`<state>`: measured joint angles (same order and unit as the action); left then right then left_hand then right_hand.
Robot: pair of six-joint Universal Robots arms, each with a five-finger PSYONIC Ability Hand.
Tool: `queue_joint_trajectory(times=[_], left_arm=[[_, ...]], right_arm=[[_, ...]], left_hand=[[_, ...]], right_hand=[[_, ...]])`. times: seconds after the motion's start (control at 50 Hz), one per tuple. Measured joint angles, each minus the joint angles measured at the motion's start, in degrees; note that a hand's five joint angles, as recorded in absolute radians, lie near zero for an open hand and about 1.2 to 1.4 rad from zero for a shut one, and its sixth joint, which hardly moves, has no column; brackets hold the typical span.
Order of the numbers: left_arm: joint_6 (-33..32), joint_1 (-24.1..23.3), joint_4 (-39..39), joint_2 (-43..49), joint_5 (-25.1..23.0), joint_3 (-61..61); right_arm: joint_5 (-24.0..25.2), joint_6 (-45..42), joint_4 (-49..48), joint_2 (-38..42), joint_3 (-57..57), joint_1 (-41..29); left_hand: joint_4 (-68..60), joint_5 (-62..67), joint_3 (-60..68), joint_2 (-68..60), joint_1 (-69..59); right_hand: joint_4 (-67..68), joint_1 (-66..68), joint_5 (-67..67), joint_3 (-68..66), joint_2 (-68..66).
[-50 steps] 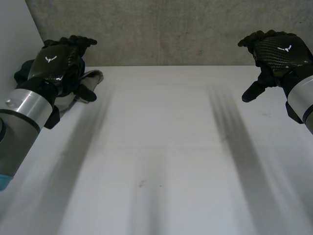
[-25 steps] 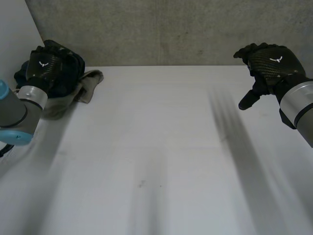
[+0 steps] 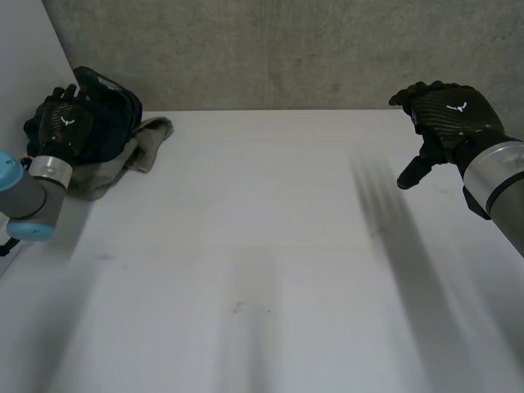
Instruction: Fold the laundry.
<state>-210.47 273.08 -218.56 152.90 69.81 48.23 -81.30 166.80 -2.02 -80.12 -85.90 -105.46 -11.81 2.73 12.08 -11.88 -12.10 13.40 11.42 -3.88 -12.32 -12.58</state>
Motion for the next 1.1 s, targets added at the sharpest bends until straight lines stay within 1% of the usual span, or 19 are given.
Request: queue_joint_trajectory(times=[0.22,0.28,0.34,0.42,0.46,0.48,0.52,0.54,0.56,0.58,0.6,0.64,0.74,0.8,0.9,0.98,1.02,1.06,1.1], left_arm=[[-0.8,0.2,5.0,3.1,-0.1,-5.8],[-1.7,0.5,6.7,4.7,-0.1,-8.4],[-2.5,0.7,7.7,6.1,-0.1,-10.4],[-3.4,1.1,8.4,7.9,-0.1,-13.2],[-3.6,1.3,8.5,8.4,-0.1,-14.2],[-3.7,1.5,8.5,8.8,-0.1,-14.8],[-4.0,1.9,8.8,9.7,-0.1,-16.2],[-4.2,2.0,8.9,9.9,0.0,-16.6],[-4.5,2.2,9.1,10.1,0.1,-16.9],[-4.6,2.2,9.1,10.2,0.1,-17.0],[-5.2,2.4,9.3,10.4,0.2,-17.4],[-6.1,2.5,9.5,10.4,0.5,-17.4],[-7.9,2.7,9.2,9.6,1.6,-16.2],[-8.4,2.7,8.6,8.5,2.2,-15.0],[-8.3,2.0,6.8,2.7,2.9,-8.8],[-4.8,-1.0,6.1,-5.1,2.8,0.3],[-3.9,-1.7,6.0,-6.6,2.8,2.1],[-0.1,-4.7,6.1,-12.5,2.8,8.9],[1.8,-6.2,6.2,-15.5,2.9,12.1]], right_arm=[[0.0,0.0,0.0,0.8,0.0,0.1],[0.0,0.0,0.0,0.9,0.0,0.1],[0.0,0.0,0.0,1.0,0.0,0.1],[0.0,0.0,0.0,1.0,0.0,0.1],[0.0,0.0,0.0,1.1,0.0,0.1],[0.0,0.0,0.0,1.1,0.0,0.1],[0.0,0.0,0.0,1.2,0.0,0.1],[0.0,0.0,0.0,1.2,0.0,0.1],[0.0,0.0,0.0,1.2,0.0,0.1],[0.0,0.0,0.0,1.2,0.0,0.1],[0.0,0.0,0.0,1.2,0.0,0.1],[0.0,0.0,0.0,1.2,0.0,0.1],[0.1,0.0,0.0,1.2,0.0,0.2],[0.1,0.0,0.0,1.2,0.0,0.2],[0.1,0.0,0.0,1.1,0.0,0.3],[0.1,0.0,0.0,0.9,0.1,0.4],[0.1,0.0,0.0,0.9,0.1,0.4],[0.2,0.0,0.0,0.7,0.1,0.4],[0.2,0.0,0.0,0.6,0.1,0.5]], left_hand=[[-1.0,0.5,0.9,-0.9,-0.8],[-4.4,3.7,3.8,-4.2,-4.4],[-5.5,4.7,4.9,-5.3,-5.2],[-12.2,11.3,11.7,-12.4,-12.6],[-13.4,12.5,13.0,-13.6,-13.9],[-17.2,16.1,16.7,-17.1,-18.2],[-29.6,28.2,29.2,-30.4,-31.3],[-40.4,38.8,41.0,-41.4,-40.9],[-46.6,44.9,46.9,-47.4,-45.6],[-46.6,44.9,46.9,-47.4,-45.6],[-53.7,51.6,53.2,-53.9,-49.8],[-56.0,53.1,55.0,-56.0,-50.0],[-56.0,53.1,55.1,-56.2,-50.0],[-56.0,53.1,55.3,-56.3,-50.0],[-56.0,53.1,55.5,-56.3,-50.0],[-56.5,53.1,55.5,-56.5,-50.0],[-56.5,53.1,55.5,-56.5,-50.0],[-56.6,53.1,56.1,-56.5,-50.0],[-56.7,53.1,56.2,-56.5,-50.0]], right_hand=[[0.0,0.0,0.0,0.0,0.0],[0.0,0.0,0.0,0.0,0.0],[0.0,0.0,0.0,0.0,0.0],[0.0,0.0,0.0,0.0,0.0],[0.0,0.0,0.0,0.0,0.0],[0.0,0.0,0.0,0.0,0.0],[0.0,0.0,0.0,0.0,0.0],[0.0,0.0,0.0,0.0,0.0],[0.0,0.0,0.0,0.0,0.0],[0.0,0.0,0.0,0.0,0.0],[0.0,0.0,0.0,0.0,0.0],[0.0,0.0,0.0,0.0,0.0],[0.0,0.0,0.0,0.0,0.0],[0.0,0.0,0.0,0.0,0.0],[0.0,0.0,0.0,0.0,0.0],[0.0,0.0,0.0,0.0,0.0],[0.0,0.0,0.0,0.0,0.0],[0.0,0.0,0.0,0.0,0.0],[0.0,0.0,0.0,0.0,0.0]])
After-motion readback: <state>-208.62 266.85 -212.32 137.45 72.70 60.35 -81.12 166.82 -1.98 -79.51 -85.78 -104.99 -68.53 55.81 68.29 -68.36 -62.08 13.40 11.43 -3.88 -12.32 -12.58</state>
